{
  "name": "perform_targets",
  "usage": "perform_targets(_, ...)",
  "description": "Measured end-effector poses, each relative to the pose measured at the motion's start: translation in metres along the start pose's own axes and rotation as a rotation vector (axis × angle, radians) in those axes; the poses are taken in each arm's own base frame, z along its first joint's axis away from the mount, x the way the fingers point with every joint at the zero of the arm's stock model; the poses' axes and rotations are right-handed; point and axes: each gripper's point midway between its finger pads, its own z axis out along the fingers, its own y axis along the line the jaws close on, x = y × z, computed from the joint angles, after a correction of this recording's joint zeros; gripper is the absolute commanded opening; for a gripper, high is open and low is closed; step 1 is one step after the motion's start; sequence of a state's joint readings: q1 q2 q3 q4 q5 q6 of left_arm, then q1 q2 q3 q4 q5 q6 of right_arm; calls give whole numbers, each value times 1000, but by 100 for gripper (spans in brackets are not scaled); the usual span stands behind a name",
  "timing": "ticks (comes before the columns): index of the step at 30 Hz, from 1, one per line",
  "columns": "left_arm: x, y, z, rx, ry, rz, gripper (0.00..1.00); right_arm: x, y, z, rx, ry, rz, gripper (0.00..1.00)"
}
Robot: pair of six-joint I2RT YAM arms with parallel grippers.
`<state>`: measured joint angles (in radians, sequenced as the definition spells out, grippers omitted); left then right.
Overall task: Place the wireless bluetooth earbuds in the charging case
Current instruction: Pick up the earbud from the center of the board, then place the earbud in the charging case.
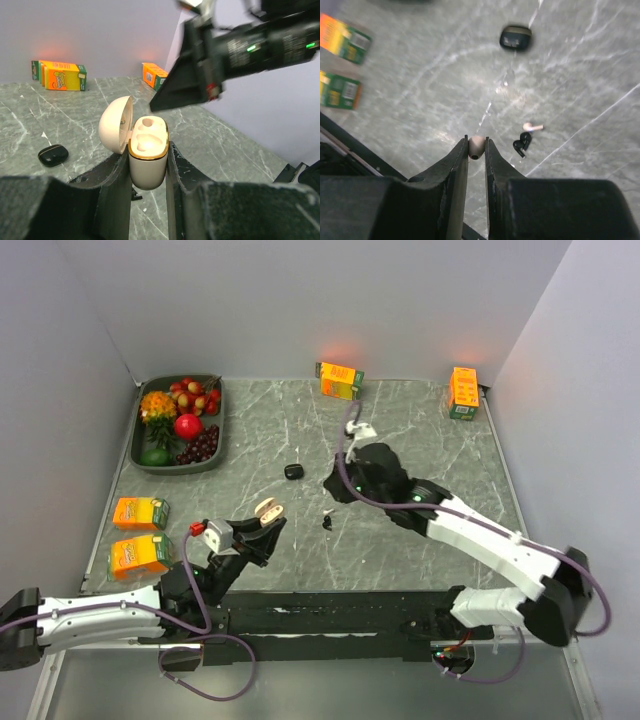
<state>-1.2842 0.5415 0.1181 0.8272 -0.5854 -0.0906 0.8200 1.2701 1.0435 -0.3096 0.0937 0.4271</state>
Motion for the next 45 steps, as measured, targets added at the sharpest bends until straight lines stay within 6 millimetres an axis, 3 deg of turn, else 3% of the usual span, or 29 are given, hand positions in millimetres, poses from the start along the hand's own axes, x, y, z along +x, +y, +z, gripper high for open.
perform_targets(6, 2, 0, 4, -9, 1, 14, 1, -43, 13, -51, -115, -242, -30, 0)
perform_targets(9, 3, -2, 7, -7, 3, 30, 1, -51, 21, -72, -180, -341, -61, 0)
perform_targets(14, 3, -5, 13, 1, -4, 51, 1, -58, 53, -97, -306, -426, -138, 0)
perform_targets(22, -4, -17, 20, 46, -25, 72, 1, -40, 89, -98, -415, -395, -233, 0)
perform_targets(33, -5, -25, 21, 93, -23, 86, 1, -40, 120, -105, -521, -430, -267, 0)
perform_targets(45, -2, -33, 20, 140, -18, 89, 1, -36, 127, -100, -542, -482, -301, 0)
